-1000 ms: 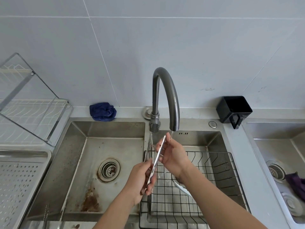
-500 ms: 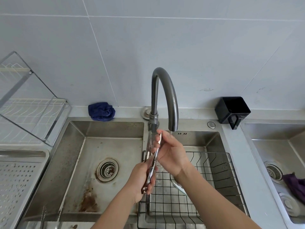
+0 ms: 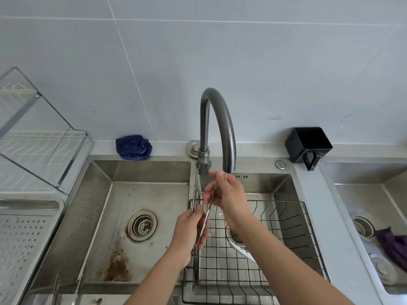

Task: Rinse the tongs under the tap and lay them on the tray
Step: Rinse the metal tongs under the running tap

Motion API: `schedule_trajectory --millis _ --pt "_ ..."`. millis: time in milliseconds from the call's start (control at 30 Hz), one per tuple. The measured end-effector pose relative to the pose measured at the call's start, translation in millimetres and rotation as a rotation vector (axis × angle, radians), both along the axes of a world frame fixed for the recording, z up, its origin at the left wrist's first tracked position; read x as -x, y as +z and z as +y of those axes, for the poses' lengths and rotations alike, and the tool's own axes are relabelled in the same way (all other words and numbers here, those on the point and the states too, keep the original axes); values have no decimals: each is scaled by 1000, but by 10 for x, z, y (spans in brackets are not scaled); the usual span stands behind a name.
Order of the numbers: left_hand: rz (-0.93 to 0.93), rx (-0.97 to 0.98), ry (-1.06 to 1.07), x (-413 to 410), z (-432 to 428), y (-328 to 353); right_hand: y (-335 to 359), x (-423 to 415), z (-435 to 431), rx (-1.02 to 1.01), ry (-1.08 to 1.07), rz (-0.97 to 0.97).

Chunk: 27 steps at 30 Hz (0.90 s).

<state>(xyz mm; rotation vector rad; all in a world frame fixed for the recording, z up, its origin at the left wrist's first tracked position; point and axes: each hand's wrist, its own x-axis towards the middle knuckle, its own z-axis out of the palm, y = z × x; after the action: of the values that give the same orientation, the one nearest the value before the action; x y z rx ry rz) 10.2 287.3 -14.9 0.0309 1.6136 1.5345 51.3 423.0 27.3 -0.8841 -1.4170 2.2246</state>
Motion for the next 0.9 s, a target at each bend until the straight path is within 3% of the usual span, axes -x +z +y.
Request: schedule_trajectory --millis 67,167,300,433,533,700,833,900 --pt "-15 -16 -1 -14 6 23 33 -2 46 7 -44 22" --pt "-83 -18 -11 -3 27 55 -7 -103 -49 71 110 96" --pt "-143 9 -122 10 31 63 -22 -229 -8 80 183 33" --pt "-140 62 -188 -50 94 88 55 -243 171 309 45 212" --pt "-88 71 -194 -53 201 126 22 -300 2 459 138 286" --pt "-73 56 -134 -74 316 180 107 -205 22 259 164 169" --pt "-181 -87 14 -27 426 257 195 -97 50 336 27 251" --pt "-220 -162 77 19 438 286 162 -109 -2 249 17 232"
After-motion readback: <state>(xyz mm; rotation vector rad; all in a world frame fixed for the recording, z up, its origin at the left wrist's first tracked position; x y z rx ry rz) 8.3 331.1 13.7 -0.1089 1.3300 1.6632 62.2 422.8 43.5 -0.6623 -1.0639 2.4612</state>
